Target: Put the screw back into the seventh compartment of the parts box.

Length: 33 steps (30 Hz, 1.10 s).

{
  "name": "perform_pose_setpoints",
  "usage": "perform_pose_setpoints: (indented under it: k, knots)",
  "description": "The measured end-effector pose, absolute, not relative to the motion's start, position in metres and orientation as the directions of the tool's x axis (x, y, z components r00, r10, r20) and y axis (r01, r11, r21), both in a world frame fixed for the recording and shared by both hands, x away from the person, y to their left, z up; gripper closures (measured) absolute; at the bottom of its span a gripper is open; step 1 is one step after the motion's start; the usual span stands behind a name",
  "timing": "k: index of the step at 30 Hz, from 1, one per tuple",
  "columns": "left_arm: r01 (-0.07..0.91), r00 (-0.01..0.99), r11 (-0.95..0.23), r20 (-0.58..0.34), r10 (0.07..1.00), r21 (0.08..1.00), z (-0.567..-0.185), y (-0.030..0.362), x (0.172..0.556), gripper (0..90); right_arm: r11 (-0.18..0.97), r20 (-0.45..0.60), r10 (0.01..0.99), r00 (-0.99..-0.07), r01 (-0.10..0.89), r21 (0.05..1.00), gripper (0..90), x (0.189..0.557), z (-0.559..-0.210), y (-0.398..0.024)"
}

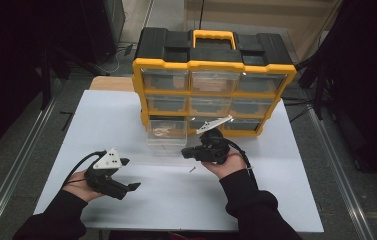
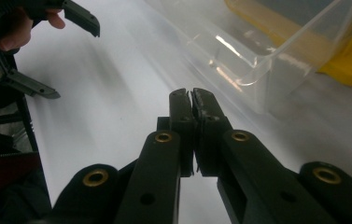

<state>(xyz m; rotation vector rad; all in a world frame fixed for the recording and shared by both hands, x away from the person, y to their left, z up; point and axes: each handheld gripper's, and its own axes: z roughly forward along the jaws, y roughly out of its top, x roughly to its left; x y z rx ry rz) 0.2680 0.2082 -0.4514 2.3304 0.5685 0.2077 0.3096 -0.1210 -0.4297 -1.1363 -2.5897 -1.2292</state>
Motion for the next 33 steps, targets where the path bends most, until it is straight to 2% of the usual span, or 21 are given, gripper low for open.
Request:
perform_pose_setpoints:
  k: [33]
  knots:
    - [0.344,0.887,-0.641,-0.014,0.461,0.686,-0.451,0.209,0.268,14.0,0.416,0.299,0.594,-0.747,0.603,0.68,89.3,0.32,-0.397,-0.11]
